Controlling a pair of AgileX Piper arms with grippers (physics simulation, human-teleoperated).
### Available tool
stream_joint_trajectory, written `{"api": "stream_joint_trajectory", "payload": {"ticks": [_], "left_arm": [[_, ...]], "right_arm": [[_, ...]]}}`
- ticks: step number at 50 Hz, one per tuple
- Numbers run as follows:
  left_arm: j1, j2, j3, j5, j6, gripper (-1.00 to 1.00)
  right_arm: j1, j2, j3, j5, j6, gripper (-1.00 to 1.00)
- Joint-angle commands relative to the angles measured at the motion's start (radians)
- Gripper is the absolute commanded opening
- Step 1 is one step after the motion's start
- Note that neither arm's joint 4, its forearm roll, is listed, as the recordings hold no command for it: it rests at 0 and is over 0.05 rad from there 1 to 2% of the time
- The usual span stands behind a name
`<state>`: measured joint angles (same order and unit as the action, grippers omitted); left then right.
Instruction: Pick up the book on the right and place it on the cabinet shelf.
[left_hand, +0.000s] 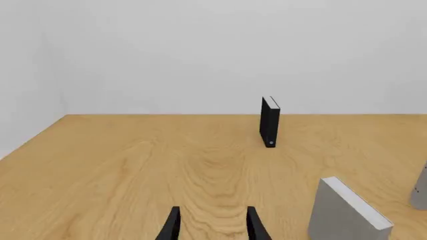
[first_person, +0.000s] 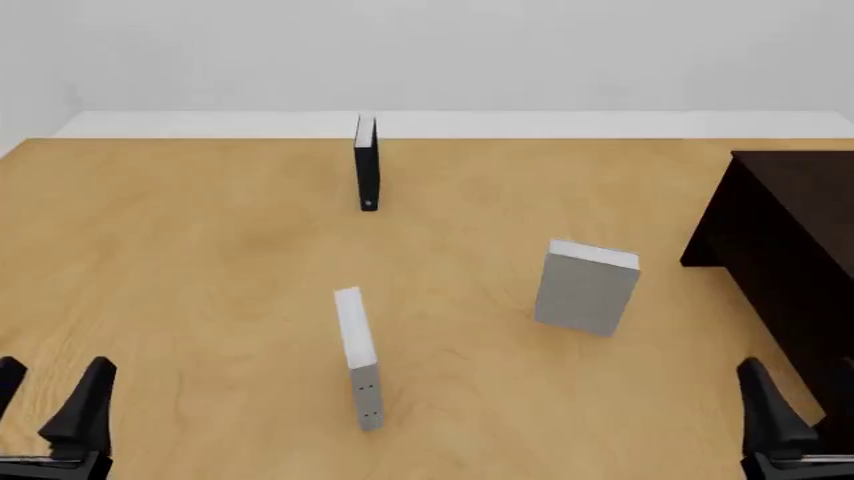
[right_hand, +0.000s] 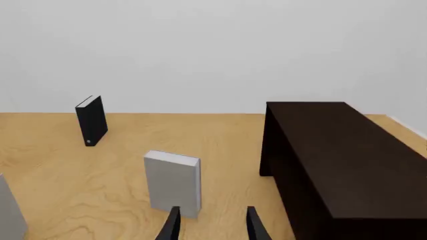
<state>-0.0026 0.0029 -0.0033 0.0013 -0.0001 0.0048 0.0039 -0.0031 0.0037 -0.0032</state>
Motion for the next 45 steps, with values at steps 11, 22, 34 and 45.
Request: {"api": "stream_joint_trajectory", "payload": {"ticks": [11, 22, 34, 45], "left_arm": [[0.017, 0.012, 0.002, -0.004, -0.019, 1.0], [0.024, 0.021, 0.002, -0.01, -0.027, 1.0], [0.023, 0.041, 0.002, -0.026, -0.033, 1.0], [0.029, 0.05, 0.002, -0.029, -0.044, 1.0]], "right_arm": [[0.007, 0.043, -0.105, 0.047, -0.036, 1.0], [0.058, 0.195, -0.242, 0.072, -0.109, 1.0], [0.064, 0.358, -0.465, 0.168, -0.2, 1.0], [0.109, 0.512, -0.657, 0.259, -0.269, 1.0]]}}
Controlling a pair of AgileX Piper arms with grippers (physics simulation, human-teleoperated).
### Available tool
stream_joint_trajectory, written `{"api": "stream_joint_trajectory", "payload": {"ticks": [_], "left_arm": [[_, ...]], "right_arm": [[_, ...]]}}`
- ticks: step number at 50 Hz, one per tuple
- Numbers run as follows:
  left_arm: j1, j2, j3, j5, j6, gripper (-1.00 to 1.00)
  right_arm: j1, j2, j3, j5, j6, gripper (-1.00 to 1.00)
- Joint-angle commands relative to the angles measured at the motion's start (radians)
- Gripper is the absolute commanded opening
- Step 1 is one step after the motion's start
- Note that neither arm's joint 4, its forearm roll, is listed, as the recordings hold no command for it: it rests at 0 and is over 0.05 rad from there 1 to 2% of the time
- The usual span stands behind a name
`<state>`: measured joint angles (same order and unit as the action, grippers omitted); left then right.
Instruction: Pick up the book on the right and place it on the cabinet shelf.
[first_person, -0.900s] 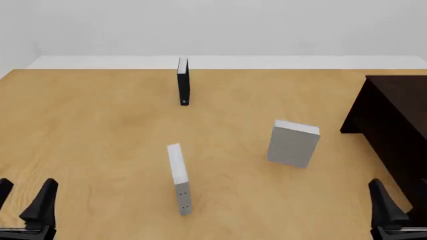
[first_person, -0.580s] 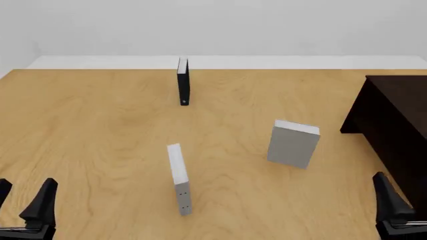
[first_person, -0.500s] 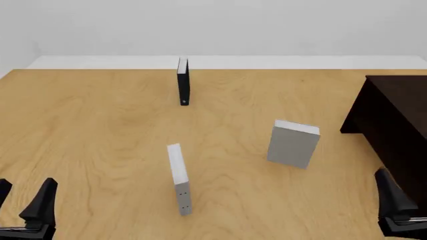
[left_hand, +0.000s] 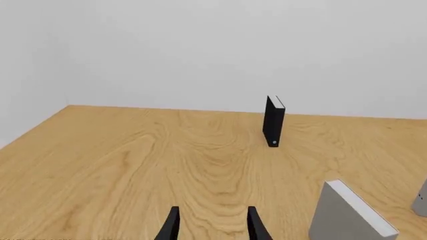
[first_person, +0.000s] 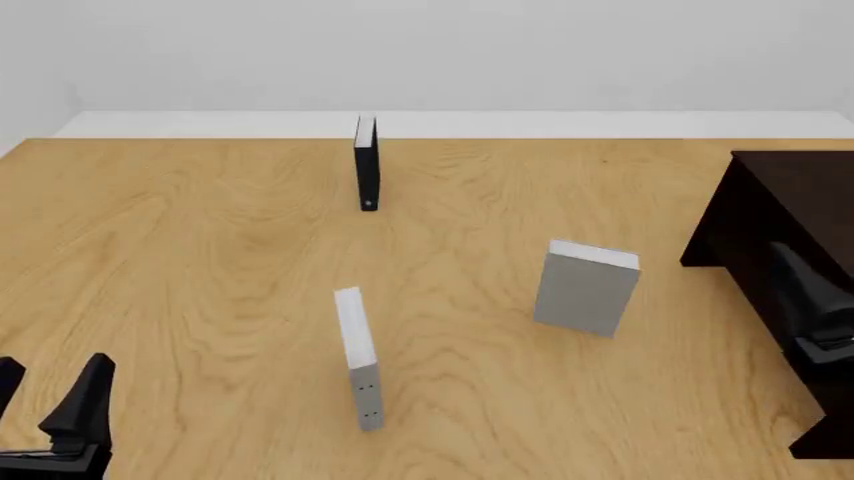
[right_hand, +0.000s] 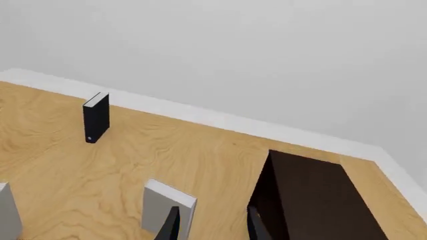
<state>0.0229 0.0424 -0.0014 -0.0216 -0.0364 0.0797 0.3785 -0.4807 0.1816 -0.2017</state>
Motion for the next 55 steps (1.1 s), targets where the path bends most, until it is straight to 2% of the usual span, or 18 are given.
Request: {"api": "stream_joint_trajectory", "payload": {"ticks": [1, 7, 14, 24, 26, 29, 37, 41, 44, 45, 48, 55], "left_arm": [[0.005, 0.014, 0.0, -0.009, -0.01, 1.0], [0.005, 0.008, 0.0, -0.004, -0.013, 1.0], [0.004, 0.011, 0.0, -0.006, -0.014, 1.0], [0.001, 0.004, 0.0, 0.002, -0.012, 1.0], [0.002, 0.001, 0.0, 0.006, -0.014, 1.0], [0.002, -0.009, 0.0, 0.016, -0.015, 1.0], [-0.001, -0.013, 0.0, 0.024, -0.012, 1.0], [-0.002, -0.016, 0.0, 0.027, -0.011, 1.0], [-0.002, -0.014, 0.0, 0.027, -0.011, 1.0], [-0.003, -0.016, 0.0, 0.028, -0.01, 1.0], [-0.004, -0.017, 0.0, 0.03, -0.007, 1.0], [-0.005, -0.008, 0.0, 0.022, -0.006, 1.0]], "right_arm": [[0.029, 0.151, -0.203, 0.092, -0.071, 1.0], [0.066, 0.235, -0.349, 0.162, -0.145, 1.0], [0.091, 0.318, -0.478, 0.227, -0.217, 1.0], [0.124, 0.435, -0.633, 0.348, -0.362, 1.0], [0.122, 0.451, -0.678, 0.369, -0.353, 1.0], [0.135, 0.481, -0.722, 0.408, -0.406, 1.0], [0.143, 0.559, -0.85, 0.496, -0.447, 1.0], [0.162, 0.595, -0.892, 0.54, -0.448, 1.0], [0.179, 0.618, -0.925, 0.565, -0.429, 1.0], [0.174, 0.632, -0.922, 0.577, -0.458, 1.0], [0.185, 0.658, -0.961, 0.606, -0.453, 1.0], [0.185, 0.729, -1.059, 0.692, -0.486, 1.0]]}}
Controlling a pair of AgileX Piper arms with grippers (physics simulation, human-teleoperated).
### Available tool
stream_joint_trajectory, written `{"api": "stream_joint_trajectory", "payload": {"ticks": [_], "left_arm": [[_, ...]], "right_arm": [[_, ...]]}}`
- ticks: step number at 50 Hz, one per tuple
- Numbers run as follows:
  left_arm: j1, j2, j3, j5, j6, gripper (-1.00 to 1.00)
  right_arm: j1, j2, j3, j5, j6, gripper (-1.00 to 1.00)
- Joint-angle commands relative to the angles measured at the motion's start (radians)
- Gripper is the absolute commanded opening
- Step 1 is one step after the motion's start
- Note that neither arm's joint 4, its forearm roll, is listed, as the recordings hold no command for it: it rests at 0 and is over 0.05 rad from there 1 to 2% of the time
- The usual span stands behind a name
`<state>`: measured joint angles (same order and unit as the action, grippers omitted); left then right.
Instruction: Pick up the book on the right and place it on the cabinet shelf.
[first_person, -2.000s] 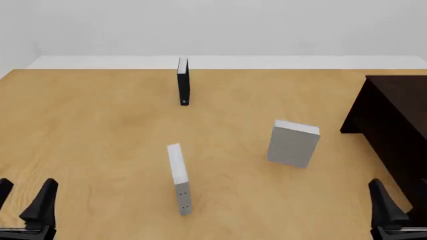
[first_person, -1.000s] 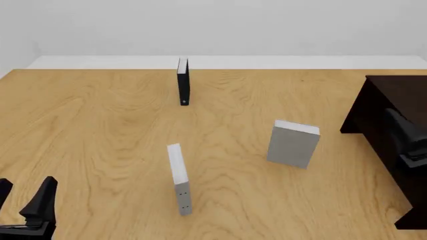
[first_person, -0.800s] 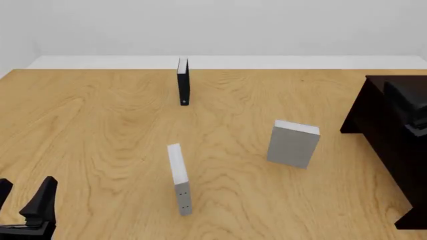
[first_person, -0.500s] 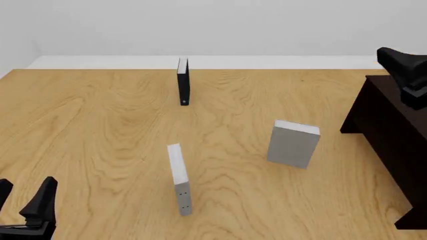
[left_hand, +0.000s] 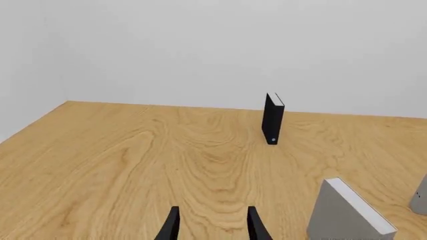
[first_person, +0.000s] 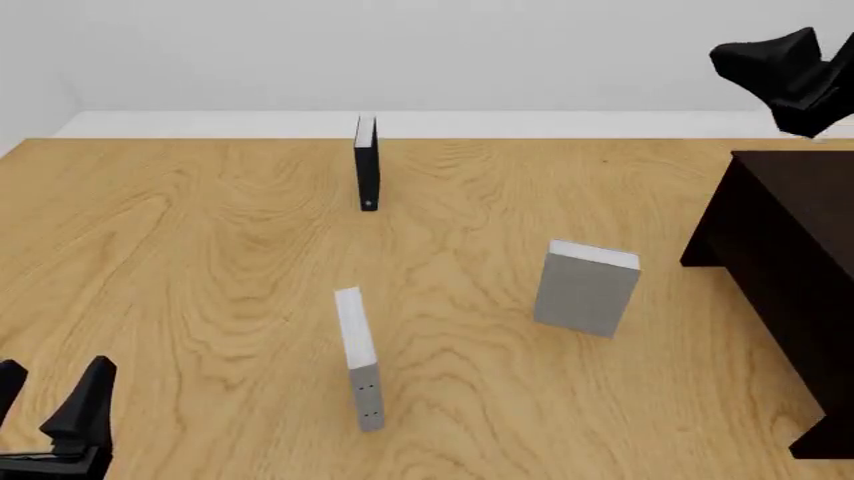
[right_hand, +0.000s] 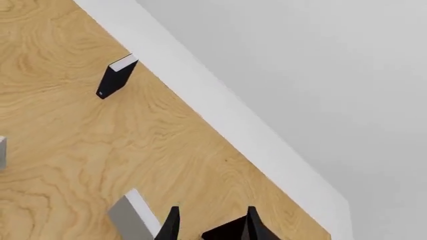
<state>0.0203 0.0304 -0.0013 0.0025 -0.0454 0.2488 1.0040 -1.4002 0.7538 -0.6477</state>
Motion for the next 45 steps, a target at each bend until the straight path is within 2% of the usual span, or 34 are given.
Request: {"api": "stream_joint_trajectory", "payload": {"ticks": [1, 2, 7, 9, 16, 19, 22, 26, 27, 28, 30, 40, 41, 45], "left_arm": [[-0.003, 0.005, 0.0, -0.003, 0.003, 1.0], [-0.002, 0.006, 0.0, -0.004, 0.002, 1.0], [-0.001, 0.006, 0.0, -0.006, 0.002, 1.0], [0.0, 0.004, 0.0, -0.006, 0.001, 1.0], [0.001, 0.006, 0.0, -0.009, 0.0, 1.0], [0.001, 0.01, 0.0, -0.012, -0.001, 1.0], [0.0, 0.011, 0.0, -0.013, 0.0, 1.0], [-0.001, 0.012, 0.0, -0.014, 0.003, 1.0], [-0.001, 0.01, 0.0, -0.013, 0.004, 1.0], [-0.001, 0.009, 0.0, -0.012, 0.003, 1.0], [-0.001, 0.006, 0.0, -0.008, 0.004, 1.0], [0.0, 0.006, 0.0, -0.008, 0.004, 1.0], [0.0, 0.007, 0.0, -0.008, 0.004, 1.0], [-0.002, 0.009, 0.0, -0.011, 0.005, 1.0]], "right_arm": [[0.015, 0.111, -0.152, 0.129, -0.041, 1.0], [0.022, 0.121, -0.157, 0.151, -0.061, 1.0], [0.033, 0.169, -0.233, 0.207, -0.066, 1.0], [0.052, 0.201, -0.293, 0.248, -0.048, 1.0], [0.047, 0.285, -0.398, 0.336, -0.09, 1.0], [0.06, 0.322, -0.449, 0.384, -0.081, 1.0], [0.06, 0.338, -0.454, 0.41, -0.12, 1.0], [0.091, 0.371, -0.508, 0.46, -0.107, 1.0], [0.087, 0.377, -0.503, 0.463, -0.1, 1.0], [0.09, 0.373, -0.466, 0.465, -0.124, 1.0], [0.098, 0.376, -0.442, 0.466, -0.134, 1.0], [0.122, 0.416, -0.421, 0.466, -0.132, 1.0], [0.116, 0.415, -0.401, 0.466, -0.146, 1.0], [0.136, 0.425, -0.38, 0.466, -0.125, 1.0]]}}
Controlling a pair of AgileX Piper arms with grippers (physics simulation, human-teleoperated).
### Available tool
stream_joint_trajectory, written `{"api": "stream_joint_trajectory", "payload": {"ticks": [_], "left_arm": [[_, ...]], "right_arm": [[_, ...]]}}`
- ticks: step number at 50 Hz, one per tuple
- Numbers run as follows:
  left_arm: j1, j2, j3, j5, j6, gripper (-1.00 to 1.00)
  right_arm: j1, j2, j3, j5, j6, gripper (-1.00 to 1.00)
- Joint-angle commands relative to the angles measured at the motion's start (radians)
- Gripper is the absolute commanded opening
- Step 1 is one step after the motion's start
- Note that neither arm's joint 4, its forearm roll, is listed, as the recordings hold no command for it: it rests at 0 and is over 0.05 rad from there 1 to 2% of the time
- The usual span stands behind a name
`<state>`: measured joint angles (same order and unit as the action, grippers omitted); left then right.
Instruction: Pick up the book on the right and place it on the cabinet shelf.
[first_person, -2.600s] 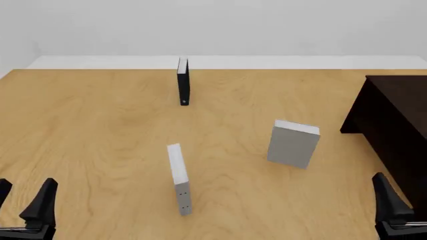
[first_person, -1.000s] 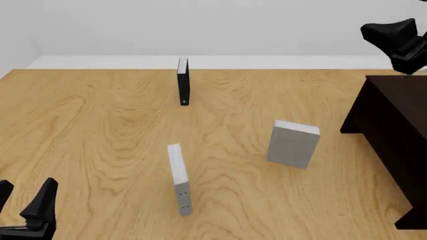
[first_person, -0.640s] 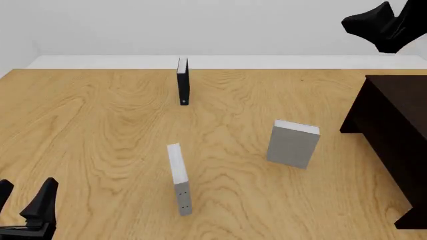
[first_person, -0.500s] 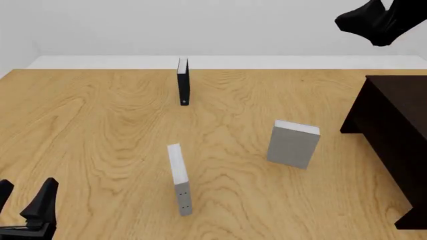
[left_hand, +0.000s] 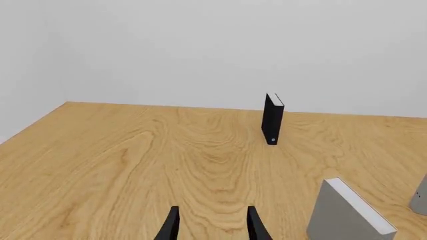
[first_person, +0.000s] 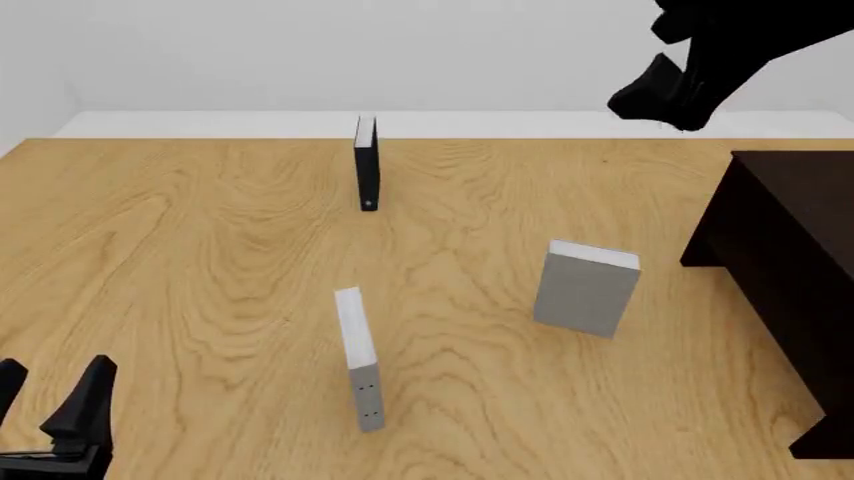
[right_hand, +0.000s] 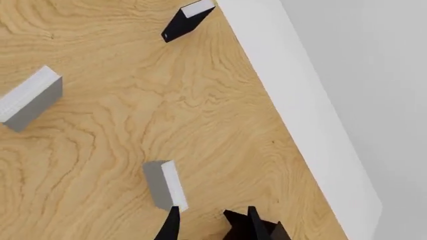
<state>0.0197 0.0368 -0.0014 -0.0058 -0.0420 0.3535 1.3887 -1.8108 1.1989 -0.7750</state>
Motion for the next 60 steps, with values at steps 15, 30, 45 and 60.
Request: {"api": "stream_joint_trajectory", "payload": {"ticks": [15, 30, 45, 60], "left_arm": [[-0.001, 0.0, 0.0, -0.001, 0.003, 1.0], [-0.001, -0.005, -0.001, 0.003, 0.006, 1.0], [0.001, -0.019, 0.0, 0.016, 0.007, 1.0], [0.007, -0.011, 0.0, 0.007, 0.005, 1.0]], "right_arm": [[0.046, 0.099, 0.074, 0.021, 0.013, 1.0], [0.04, 0.146, 0.101, 0.021, 0.005, 1.0], [0.025, 0.183, 0.115, 0.021, -0.031, 1.0], [-0.023, 0.244, 0.089, -0.024, -0.077, 1.0]]}}
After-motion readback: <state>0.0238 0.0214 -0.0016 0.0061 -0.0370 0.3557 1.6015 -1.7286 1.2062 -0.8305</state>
